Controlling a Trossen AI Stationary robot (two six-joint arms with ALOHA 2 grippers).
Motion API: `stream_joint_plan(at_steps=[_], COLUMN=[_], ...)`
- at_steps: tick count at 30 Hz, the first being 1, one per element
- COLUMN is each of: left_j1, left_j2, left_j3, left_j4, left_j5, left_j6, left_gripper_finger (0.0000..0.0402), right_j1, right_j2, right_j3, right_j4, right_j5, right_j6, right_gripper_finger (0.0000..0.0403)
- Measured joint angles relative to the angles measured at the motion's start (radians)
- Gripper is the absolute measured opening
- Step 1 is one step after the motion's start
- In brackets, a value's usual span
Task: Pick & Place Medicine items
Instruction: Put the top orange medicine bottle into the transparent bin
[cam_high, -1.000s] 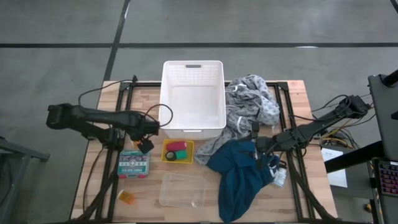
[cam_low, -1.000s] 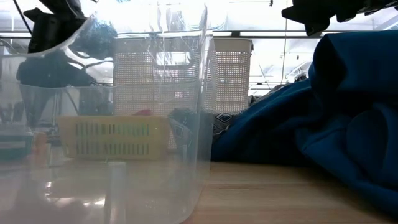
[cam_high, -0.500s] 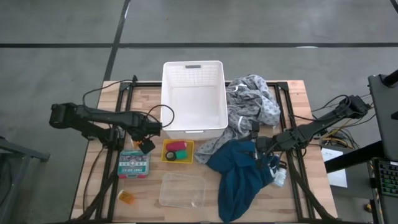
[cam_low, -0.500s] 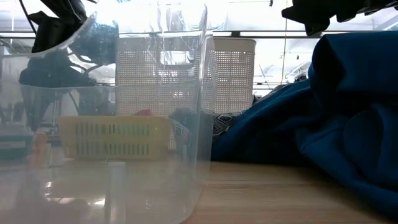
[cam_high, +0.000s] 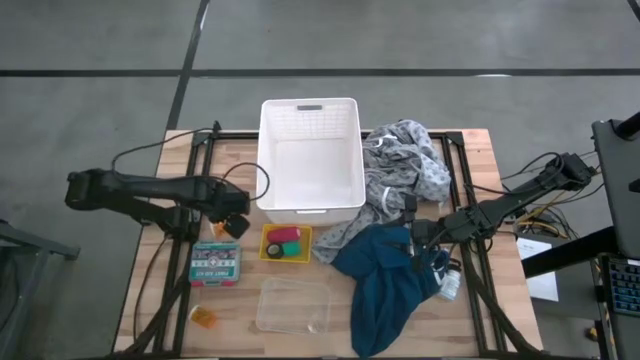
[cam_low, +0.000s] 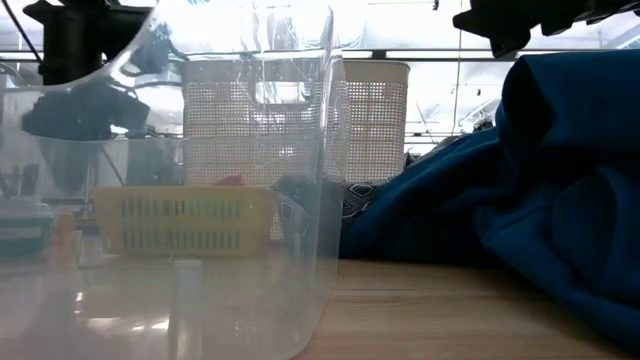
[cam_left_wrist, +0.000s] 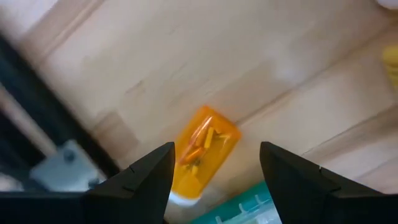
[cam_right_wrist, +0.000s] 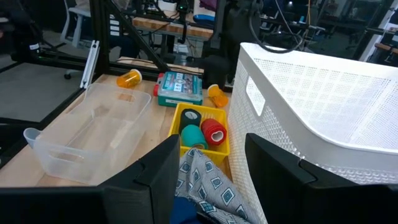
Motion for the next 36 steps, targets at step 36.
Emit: stream_joint_plan(at_steps=[36], left_j1=[0.096], left_j2=[-0.019], left_j3=[0.018], left_j4=[-0.037], left_j5=[0.026], left_j6=[-0.048], left_gripper_finger=[0.0233], right_j1=[0.0], right_j2=[0.0], right_j3=[0.0], right_j4=[0.0], right_j5=[0.0], right_j6=[0.0], right_gripper_finger=[0.018])
